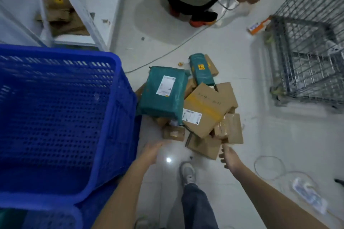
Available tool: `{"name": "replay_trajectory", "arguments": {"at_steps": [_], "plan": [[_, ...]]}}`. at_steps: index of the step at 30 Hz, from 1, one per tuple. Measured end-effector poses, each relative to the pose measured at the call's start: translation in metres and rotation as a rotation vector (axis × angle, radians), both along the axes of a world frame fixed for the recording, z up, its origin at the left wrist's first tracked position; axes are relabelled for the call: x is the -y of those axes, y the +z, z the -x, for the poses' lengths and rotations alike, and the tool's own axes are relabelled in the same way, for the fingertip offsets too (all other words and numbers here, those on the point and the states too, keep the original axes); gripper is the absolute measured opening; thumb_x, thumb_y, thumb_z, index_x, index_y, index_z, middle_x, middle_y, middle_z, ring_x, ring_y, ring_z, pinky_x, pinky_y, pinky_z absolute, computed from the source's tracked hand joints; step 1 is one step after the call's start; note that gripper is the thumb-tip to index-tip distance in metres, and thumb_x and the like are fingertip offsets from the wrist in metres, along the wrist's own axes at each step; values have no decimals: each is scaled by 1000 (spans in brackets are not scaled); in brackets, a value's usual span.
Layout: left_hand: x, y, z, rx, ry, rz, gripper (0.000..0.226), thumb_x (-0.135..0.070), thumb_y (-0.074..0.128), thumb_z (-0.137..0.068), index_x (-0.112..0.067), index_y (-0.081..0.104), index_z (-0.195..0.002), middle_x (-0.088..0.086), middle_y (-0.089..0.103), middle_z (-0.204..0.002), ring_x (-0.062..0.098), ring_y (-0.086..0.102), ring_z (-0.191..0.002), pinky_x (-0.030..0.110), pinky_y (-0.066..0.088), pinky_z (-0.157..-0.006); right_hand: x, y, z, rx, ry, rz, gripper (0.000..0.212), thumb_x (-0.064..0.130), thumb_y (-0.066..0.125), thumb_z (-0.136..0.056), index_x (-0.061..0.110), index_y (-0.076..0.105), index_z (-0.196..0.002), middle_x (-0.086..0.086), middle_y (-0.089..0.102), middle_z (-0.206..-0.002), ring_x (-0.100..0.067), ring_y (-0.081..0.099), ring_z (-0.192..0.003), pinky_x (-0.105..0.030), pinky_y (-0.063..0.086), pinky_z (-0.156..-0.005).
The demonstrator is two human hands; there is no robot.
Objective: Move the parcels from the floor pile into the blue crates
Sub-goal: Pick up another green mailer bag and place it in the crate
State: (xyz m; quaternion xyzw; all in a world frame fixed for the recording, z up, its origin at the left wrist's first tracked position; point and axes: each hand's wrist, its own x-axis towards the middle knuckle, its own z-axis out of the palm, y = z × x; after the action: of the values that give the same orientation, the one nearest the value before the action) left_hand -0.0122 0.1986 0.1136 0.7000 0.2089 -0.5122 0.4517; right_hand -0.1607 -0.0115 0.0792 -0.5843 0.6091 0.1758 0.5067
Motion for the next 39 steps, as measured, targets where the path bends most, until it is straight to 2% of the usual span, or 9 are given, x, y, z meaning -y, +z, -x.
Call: {"name": "replay_trajectory", "arguments": {"at_steps": [4,8,12,18,22,27,30,35,39], "plan": [[26,-48,-6,-66,141,-118,19,-28,52,-95,-13,48,-85,6,46,-80,20,49,-76,31,46,-74,40,-38,-5,-9,181,-38,49,36,24,-102,3,42,-133,-7,48,-107,-20,46,-89,-19,35,-65],[41,-78,0,-162,191,-165,19,-29,56,-92,-13,51,-101,10,53,-98,24,54,-89,32,45,-78,65,-63,-27,-25,233,-97,37,33,29,-101,7,45,-124,-12,54,-106,-13,52,-73,-19,38,-55],[52,-96,-13,-234,294,-197,23,-28,58,-92,-7,53,-87,12,55,-87,28,55,-82,34,45,-77,81,-87,-54,-96,341,-125,32,33,34,-100,7,52,-107,-10,58,-88,-20,53,-74,-25,39,-61],[71,-142,-58,-159,443,-62,24,-27,52,-95,-12,58,-77,12,54,-78,21,52,-67,26,44,-55,95,-134,-119,-92,548,-64,36,30,37,-99,5,57,-115,-18,60,-115,-34,56,-107,-47,45,-96],[84,-182,-82,-217,624,41,14,-29,54,-92,-16,56,-89,12,55,-90,24,58,-85,30,49,-69,108,-160,-173,-96,592,91,29,33,37,-97,13,57,-101,-13,65,-101,-26,59,-87,-39,47,-82],[109,-224,-94,-297,688,117,38,-40,62,-85,-14,51,-111,8,57,-98,21,57,-97,27,47,-73,137,-176,-253,-123,651,492,30,35,46,-89,12,56,-104,-6,61,-91,-15,50,-67,-30,40,-59],[117,-248,-100,-333,723,171,49,-46,62,-81,-14,59,-118,7,67,-110,21,63,-102,29,51,-73,158,-180,-315,-28,769,568,44,41,44,-86,12,54,-117,-8,57,-112,-23,56,-92,-38,50,-75],[117,-281,-98,-301,658,207,49,-53,68,-71,-17,65,-104,14,67,-117,27,61,-114,38,48,-100,161,-190,-420,122,1007,571,48,41,44,-91,13,47,-131,-11,49,-131,-31,50,-117,-43,43,-93],[123,-287,-97,-308,766,255,54,-48,71,-62,-16,64,-104,8,68,-116,19,66,-102,28,54,-81,154,-208,-466,-55,1234,546,52,41,27,-98,7,43,-134,-19,46,-137,-36,45,-123,-42,40,-96]]}}
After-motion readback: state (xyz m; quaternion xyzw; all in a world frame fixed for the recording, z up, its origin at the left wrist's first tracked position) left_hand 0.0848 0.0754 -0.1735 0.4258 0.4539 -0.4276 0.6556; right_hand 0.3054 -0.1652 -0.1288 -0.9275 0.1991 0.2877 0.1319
